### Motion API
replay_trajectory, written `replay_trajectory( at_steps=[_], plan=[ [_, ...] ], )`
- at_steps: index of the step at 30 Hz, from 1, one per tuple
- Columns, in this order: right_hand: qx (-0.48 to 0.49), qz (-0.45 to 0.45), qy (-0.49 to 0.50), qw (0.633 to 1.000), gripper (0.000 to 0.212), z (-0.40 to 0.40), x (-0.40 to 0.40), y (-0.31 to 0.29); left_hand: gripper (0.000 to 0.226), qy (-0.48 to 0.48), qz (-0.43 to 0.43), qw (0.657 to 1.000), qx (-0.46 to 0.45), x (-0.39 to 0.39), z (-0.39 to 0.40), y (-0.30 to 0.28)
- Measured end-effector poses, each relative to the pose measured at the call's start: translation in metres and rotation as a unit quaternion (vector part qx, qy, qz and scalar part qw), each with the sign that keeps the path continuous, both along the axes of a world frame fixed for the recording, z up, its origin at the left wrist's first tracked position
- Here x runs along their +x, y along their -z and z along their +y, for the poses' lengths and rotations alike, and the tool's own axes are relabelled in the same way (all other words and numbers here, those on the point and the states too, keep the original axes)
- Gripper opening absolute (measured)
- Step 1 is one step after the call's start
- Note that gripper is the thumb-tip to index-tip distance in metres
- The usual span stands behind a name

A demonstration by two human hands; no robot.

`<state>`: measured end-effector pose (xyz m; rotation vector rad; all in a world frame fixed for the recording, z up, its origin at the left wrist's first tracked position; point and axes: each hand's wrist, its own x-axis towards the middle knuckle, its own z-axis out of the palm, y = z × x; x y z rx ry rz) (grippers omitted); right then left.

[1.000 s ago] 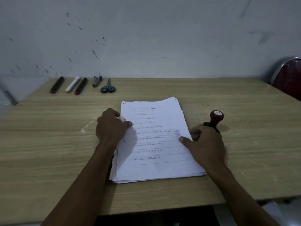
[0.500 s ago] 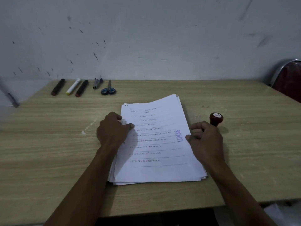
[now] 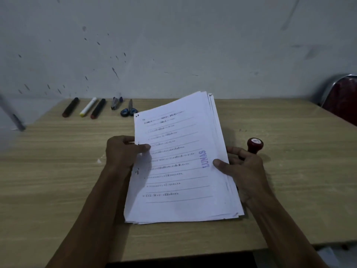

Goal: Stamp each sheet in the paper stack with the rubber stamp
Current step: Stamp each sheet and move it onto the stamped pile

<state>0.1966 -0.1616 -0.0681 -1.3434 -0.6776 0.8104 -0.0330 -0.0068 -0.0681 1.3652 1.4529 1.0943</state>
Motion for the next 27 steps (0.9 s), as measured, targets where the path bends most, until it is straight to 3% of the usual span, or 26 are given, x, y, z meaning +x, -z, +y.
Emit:
replay_trajectory(
  at_steps=[3, 7, 11, 19, 27],
  plan=[
    [0.003, 0.016, -0.007, 1.0, 0.04, 0.002, -0.001, 0.001, 0.017, -0.003, -0.091, 0.996, -0.019, -0.007, -0.006, -0.007],
    [-0.01, 0.037, -0.007, 0.999, 0.031, 0.005, -0.001, 0.003, 0.008, 0.011, -0.132, 0.991, -0.022, -0.016, -0.005, -0.004],
    [-0.026, 0.033, -0.005, 0.999, 0.023, 0.009, -0.002, 0.005, 0.008, 0.01, -0.085, 0.996, 0.009, -0.019, -0.005, -0.003],
    [-0.08, -0.064, 0.022, 0.995, 0.017, 0.015, -0.002, 0.014, 0.013, -0.054, -0.011, 0.996, 0.068, -0.035, 0.002, 0.007],
    [-0.111, -0.161, 0.038, 0.98, 0.023, 0.015, -0.008, 0.01, 0.012, -0.105, 0.169, 0.977, 0.078, -0.112, 0.01, 0.004]
  ],
)
